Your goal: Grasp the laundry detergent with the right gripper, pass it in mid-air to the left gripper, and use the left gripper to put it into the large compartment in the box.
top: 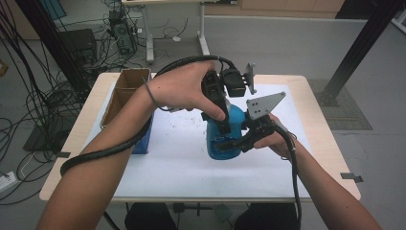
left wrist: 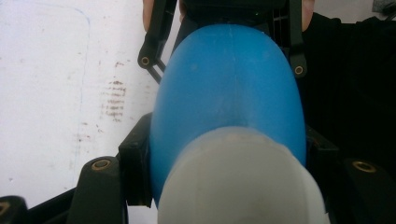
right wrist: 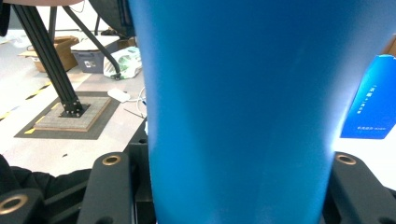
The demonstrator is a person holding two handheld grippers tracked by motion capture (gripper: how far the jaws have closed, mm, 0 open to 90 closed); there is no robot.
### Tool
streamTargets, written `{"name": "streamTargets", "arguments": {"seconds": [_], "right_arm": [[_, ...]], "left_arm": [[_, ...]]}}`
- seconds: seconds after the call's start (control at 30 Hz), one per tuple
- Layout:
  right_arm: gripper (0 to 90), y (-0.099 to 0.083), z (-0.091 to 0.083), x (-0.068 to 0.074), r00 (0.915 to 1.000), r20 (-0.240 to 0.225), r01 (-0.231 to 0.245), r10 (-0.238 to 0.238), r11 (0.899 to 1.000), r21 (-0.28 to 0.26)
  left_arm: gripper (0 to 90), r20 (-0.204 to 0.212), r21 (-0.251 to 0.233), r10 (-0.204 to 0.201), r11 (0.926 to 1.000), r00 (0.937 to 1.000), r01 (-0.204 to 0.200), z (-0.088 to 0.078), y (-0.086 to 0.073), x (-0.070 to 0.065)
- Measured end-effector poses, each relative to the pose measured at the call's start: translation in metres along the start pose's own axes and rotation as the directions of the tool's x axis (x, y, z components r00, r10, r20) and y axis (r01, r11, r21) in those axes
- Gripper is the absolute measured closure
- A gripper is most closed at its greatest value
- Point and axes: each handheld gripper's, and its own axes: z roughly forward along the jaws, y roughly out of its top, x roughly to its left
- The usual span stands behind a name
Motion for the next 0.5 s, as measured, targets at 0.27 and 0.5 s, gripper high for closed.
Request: {"name": "streamTargets", "arguments": {"seconds": [0.27,0.5], "right_arm": [[43.5,-0.0005,0.0001,0.0008,1.0,-0.001,0.0,0.0,1.0,0.002],[43.5,-0.0006,0.0001,0.0014,1.0,-0.002,0.0,0.0,1.0,-0.001]], "left_arm": [[37.5,-0.002,0.007,0.0,1.0,1.0,0.0,0.0007,0.0004,-0.0012],[37.5,-0.005,0.008,0.0,1.0,1.0,0.0,0.0003,0.0014,-0.0023]]}}
